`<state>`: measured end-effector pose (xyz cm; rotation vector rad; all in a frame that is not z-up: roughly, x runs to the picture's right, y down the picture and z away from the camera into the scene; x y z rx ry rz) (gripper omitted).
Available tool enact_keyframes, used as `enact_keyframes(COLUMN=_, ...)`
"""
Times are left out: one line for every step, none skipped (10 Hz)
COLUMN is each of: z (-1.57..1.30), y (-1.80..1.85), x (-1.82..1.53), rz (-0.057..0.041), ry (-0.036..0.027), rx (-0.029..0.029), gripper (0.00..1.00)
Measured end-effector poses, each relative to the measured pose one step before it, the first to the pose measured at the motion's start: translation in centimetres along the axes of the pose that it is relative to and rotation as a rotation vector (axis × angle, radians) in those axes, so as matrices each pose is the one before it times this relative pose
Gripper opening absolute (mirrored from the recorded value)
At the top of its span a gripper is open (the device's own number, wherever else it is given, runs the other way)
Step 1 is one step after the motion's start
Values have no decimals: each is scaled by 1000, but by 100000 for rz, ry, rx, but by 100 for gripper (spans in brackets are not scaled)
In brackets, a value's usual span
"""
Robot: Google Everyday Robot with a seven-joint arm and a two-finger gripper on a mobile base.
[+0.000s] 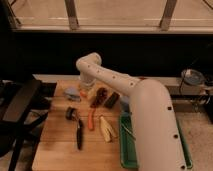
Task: Place apple in table surface
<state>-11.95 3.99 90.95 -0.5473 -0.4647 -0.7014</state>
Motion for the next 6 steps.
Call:
enact_keyframes(z=1033, y=563, x=-55, rz=805, ry=-1156, rx=-1736, gripper=66)
enact_keyframes(z=921, y=381, x=-216, rz=715, ry=-1234, rx=-1712, gripper=66)
enact_keyframes(z=533, y=348, x=-83, rz=210, ry=-278, rx=-1311, gripper=66)
enact_keyframes(z=184, y=276, x=-65, rz=147, ry=320, rx=-1049, gripper=66)
enact_keyframes(z=-277, y=148, x=-44, rz=-284, ry=1369, rx=-616, gripper=66)
enact_keyframes(z=-350, y=-220, x=-162, rz=-495, ry=723, rx=298, gripper=66)
